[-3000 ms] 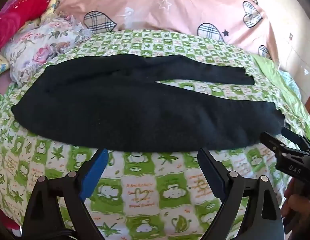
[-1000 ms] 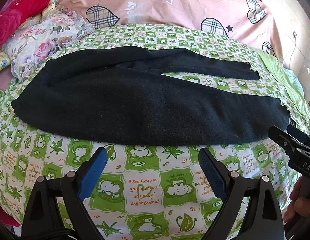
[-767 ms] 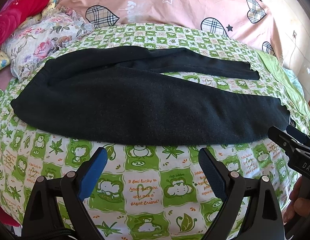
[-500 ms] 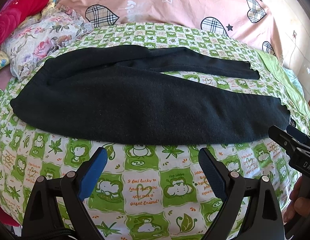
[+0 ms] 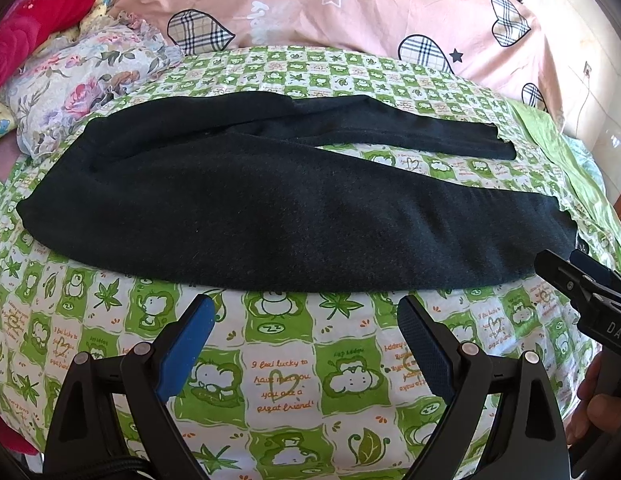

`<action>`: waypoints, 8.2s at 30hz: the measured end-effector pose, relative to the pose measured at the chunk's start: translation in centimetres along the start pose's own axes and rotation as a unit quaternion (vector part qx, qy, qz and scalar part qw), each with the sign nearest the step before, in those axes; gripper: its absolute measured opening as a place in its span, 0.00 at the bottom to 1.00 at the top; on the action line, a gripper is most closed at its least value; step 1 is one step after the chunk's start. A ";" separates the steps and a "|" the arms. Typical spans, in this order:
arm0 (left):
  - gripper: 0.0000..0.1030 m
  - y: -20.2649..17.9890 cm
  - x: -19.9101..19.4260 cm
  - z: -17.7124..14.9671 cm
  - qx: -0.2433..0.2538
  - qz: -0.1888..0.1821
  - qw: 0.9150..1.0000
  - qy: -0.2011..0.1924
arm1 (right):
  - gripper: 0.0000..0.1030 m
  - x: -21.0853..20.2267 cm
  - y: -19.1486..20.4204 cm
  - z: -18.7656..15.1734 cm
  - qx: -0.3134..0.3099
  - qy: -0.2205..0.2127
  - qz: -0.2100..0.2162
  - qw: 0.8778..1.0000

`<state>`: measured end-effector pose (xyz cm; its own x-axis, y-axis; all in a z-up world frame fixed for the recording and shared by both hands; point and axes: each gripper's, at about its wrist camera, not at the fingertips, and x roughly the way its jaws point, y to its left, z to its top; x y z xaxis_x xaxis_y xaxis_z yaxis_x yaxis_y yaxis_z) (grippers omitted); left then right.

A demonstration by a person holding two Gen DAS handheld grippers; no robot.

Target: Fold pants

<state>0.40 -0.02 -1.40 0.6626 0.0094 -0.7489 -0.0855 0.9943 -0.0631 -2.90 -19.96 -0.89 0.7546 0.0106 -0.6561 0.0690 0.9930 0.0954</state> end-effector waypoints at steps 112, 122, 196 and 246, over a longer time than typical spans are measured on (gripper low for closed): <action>0.04 -5.5 4.2 8.9 0.209 -0.209 0.951 0.088 | 0.08 1.2 -16.9 7.2 -0.070 0.045 0.183 0.980; 0.07 -5.7 5.7 6.8 0.211 -0.200 0.950 0.111 | 0.09 1.7 -16.7 4.9 -0.069 0.070 0.141 0.985; 0.08 24.3 -0.1 11.1 -0.238 -0.023 0.971 0.008 | 0.05 3.8 26.3 6.4 -0.356 0.029 0.301 0.884; 0.80 31.7 -1.7 2.9 -0.347 0.014 0.938 0.010 | 0.50 5.2 22.4 8.4 -0.160 0.054 0.342 0.924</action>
<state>-1.21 31.75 -0.21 0.6389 0.0246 -0.7689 -0.5708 0.6852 -0.4524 8.07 1.36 4.09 0.4789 0.6439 -0.5966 -0.6097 0.7330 0.3017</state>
